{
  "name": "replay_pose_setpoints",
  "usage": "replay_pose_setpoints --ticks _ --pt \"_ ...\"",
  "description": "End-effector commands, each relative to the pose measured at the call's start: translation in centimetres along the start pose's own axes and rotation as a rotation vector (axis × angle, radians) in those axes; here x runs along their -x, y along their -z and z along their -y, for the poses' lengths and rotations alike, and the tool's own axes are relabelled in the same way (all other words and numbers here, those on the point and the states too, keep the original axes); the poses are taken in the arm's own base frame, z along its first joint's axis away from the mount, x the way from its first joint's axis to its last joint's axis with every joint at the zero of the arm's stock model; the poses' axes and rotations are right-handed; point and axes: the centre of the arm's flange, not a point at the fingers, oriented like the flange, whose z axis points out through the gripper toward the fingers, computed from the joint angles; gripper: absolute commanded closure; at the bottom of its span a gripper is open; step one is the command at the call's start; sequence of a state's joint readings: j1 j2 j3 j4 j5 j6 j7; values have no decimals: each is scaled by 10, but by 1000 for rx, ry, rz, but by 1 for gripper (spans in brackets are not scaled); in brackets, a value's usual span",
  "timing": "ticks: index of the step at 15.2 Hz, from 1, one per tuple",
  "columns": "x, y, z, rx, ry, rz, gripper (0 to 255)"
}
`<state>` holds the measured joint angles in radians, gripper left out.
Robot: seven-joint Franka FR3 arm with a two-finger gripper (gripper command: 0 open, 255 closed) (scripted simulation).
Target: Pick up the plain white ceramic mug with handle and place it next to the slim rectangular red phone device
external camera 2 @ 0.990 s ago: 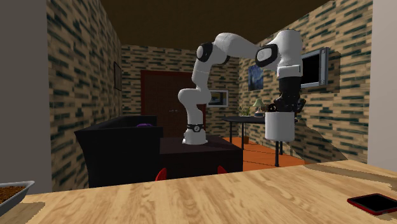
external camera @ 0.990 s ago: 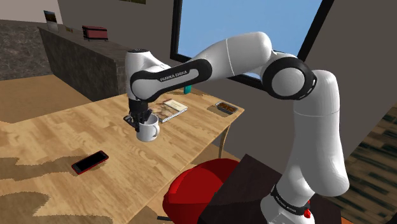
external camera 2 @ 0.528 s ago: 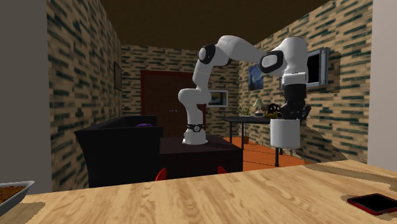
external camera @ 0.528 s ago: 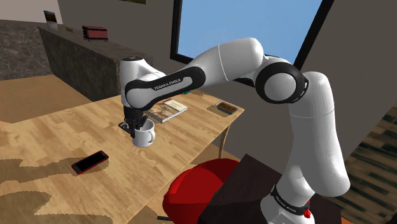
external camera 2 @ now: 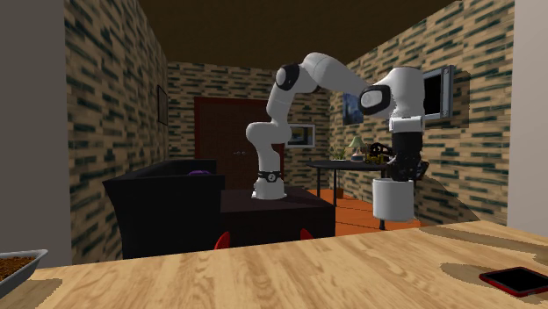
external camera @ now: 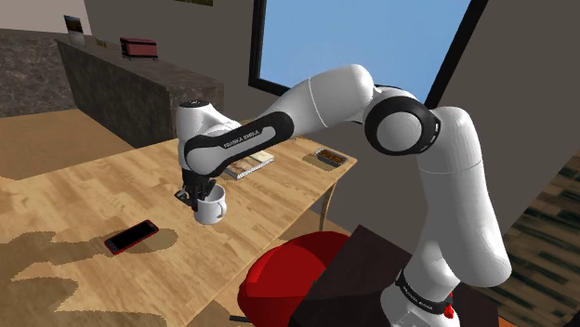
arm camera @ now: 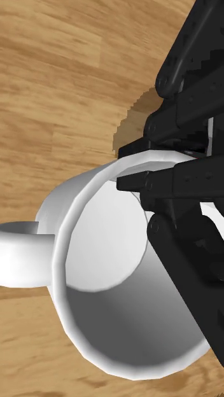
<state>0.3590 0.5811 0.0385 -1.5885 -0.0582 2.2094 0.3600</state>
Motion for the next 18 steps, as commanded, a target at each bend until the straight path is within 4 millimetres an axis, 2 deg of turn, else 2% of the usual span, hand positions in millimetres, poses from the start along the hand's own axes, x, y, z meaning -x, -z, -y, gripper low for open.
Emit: replay_pose_setpoints --ticks 1,16,18 --pt "0 -10 0 0 0 -1 255" --pt "4 -89 1 0 0 -1 255" --pt "4 -94 1 0 0 -1 255"
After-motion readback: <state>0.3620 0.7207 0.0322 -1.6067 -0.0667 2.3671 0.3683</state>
